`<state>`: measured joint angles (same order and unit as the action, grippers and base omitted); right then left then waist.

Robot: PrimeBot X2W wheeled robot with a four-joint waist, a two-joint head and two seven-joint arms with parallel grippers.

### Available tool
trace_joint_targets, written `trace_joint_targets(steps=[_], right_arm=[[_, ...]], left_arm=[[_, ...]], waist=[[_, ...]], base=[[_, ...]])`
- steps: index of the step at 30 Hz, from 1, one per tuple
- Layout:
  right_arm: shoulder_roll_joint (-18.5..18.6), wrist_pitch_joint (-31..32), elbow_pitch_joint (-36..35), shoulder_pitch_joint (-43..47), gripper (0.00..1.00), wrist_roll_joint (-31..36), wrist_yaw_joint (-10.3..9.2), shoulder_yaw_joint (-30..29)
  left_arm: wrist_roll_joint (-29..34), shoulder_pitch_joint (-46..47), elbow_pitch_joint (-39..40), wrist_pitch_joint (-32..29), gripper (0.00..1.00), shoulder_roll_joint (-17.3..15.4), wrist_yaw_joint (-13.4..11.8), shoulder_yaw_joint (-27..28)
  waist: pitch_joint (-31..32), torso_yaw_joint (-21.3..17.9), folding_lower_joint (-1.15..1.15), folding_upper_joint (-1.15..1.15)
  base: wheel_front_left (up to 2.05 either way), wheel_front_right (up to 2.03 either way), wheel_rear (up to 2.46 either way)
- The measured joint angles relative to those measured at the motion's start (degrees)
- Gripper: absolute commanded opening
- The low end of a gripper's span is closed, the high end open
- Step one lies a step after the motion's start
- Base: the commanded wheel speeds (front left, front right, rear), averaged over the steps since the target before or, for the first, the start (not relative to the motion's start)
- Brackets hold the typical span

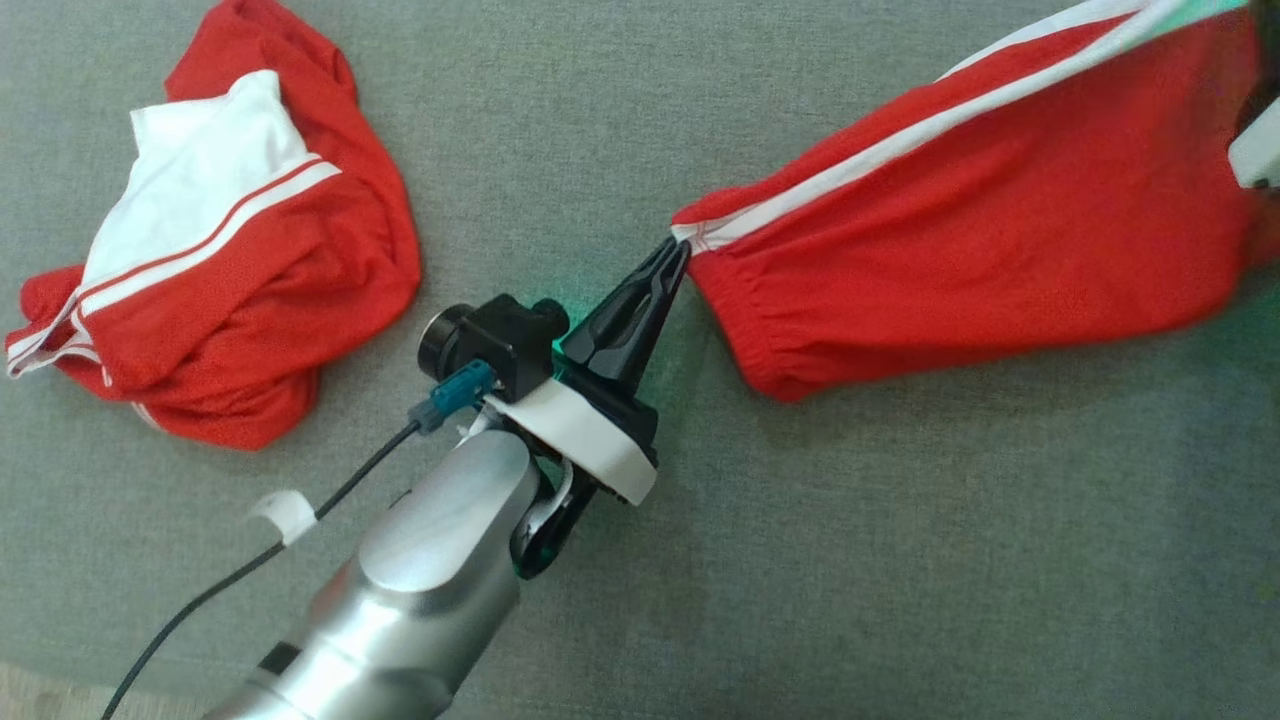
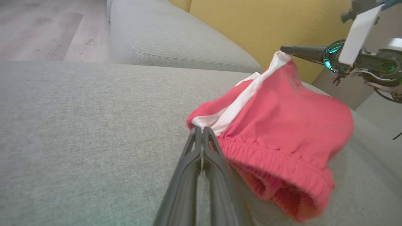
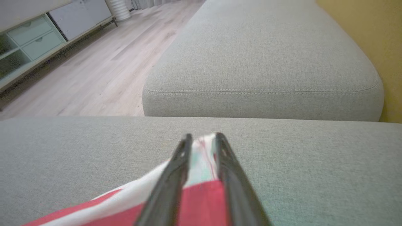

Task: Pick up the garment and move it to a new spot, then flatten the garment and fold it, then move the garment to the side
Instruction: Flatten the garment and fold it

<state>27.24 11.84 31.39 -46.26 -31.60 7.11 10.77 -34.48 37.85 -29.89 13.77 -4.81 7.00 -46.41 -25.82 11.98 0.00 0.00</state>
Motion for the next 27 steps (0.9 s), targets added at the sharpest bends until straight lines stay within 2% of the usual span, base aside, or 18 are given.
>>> trace_joint_targets(steps=[1, 8, 13, 16, 21, 26, 27], right_arm=[[-0.1, -0.8, 0.5, -0.2, 1.0, -0.5, 0.0, 0.3], [0.9, -5.1, -0.3, 1.9, 1.0, -5.2, 0.0, 2.6], [4.7, -5.6, -0.5, 8.4, 1.0, -7.1, 0.0, 2.1], [6.4, -5.6, 1.6, 9.9, 1.0, -7.7, 0.0, 0.5], [8.3, -3.3, 5.6, 9.9, 1.0, -8.3, 0.0, -1.2], [9.0, -0.8, 8.5, 9.5, 1.0, -9.9, 0.0, -2.1], [9.1, -0.5, 8.7, 9.3, 0.63, -10.3, 0.0, -2.1]], left_arm=[[0.0, 0.1, -0.4, 0.0, 1.0, 0.2, 0.0, 0.3], [1.8, -0.6, 0.3, 0.5, 1.0, 0.8, -3.8, 3.3], [8.1, -6.4, 11.6, 0.7, 1.0, 1.9, -10.1, 11.4], [13.3, -12.2, 17.7, 0.8, 1.0, 2.0, -13.4, 14.1], [18.9, -19.2, 25.0, 0.8, 1.0, 2.1, -16.8, 15.0], [19.4, -22.2, 28.7, 0.9, 1.0, 2.1, -19.8, 14.9], [19.5, -22.8, 28.9, 0.9, 1.0, 2.1, -20.5, 14.9]], waist=[[0.0, 0.0, 0.0, 0.0], [1.0, 0.1, 0.0, 0.0], [1.4, 0.9, -0.01, 0.0], [1.2, 2.1, -0.01, 0.0], [0.6, 4.9, -0.01, 0.0], [0.3, 7.5, -0.01, 0.0], [0.4, 7.8, 0.0, 0.0]], base=[[0.0, 0.0, 0.0], [0.0, 0.0, 0.0], [0.0, 0.0, 0.0], [0.0, 0.0, 0.0], [0.0, 0.0, 0.0], [0.0, 0.0, 0.0], [0.0, 0.0, 0.0]])
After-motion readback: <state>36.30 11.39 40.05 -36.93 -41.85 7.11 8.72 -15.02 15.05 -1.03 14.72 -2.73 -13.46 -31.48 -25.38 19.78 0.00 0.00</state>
